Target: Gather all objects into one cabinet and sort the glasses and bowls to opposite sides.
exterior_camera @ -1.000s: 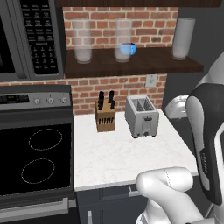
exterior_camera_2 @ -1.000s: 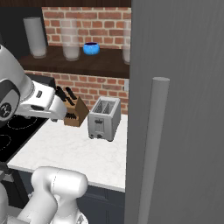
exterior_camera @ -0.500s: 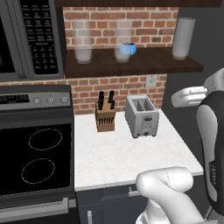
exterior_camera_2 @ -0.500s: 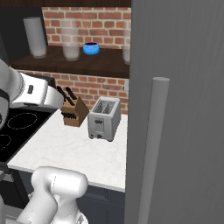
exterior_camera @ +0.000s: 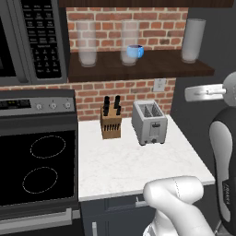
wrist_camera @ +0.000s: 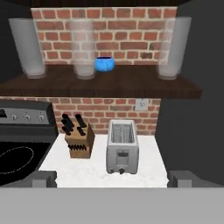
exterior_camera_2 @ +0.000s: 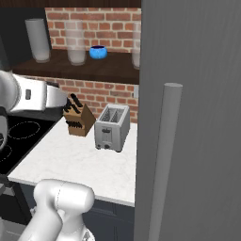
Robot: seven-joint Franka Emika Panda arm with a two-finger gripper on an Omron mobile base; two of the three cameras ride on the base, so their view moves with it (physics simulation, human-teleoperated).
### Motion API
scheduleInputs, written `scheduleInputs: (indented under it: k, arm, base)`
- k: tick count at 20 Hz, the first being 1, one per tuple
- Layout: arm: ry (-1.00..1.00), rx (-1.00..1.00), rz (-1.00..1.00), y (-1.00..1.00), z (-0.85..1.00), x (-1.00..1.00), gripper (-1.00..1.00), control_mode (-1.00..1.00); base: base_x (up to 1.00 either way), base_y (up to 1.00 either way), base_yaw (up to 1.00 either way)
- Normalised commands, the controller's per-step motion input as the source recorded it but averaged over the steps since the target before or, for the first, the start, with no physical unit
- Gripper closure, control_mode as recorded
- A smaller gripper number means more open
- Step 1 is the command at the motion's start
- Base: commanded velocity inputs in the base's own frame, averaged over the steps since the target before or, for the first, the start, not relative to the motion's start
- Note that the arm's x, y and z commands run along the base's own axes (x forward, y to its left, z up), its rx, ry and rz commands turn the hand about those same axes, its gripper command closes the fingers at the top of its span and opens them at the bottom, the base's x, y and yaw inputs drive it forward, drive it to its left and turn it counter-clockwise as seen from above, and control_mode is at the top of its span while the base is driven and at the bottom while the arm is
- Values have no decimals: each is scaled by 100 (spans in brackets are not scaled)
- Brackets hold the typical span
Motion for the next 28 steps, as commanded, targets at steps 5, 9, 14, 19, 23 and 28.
scheduleInputs:
  k: [5,9,14,19,23,28]
  arm:
    - [-15,0,0,-4,15,30,-100,-100]
    - [-7,0,0,-9,21,45,-100,-100]
    - [-3,0,0,-6,16,64,-100,-100]
    - [0,0,0,0,8,69,-100,-100]
    - [0,0,0,-2,1,70,-100,-100]
    - [0,0,0,-6,1,67,-100,-100]
  base:
    - [0,0,0]
    - [0,0,0]
    - [0,0,0]
    - [0,0,0]
    - [0,0,0]
    - [0,0,0]
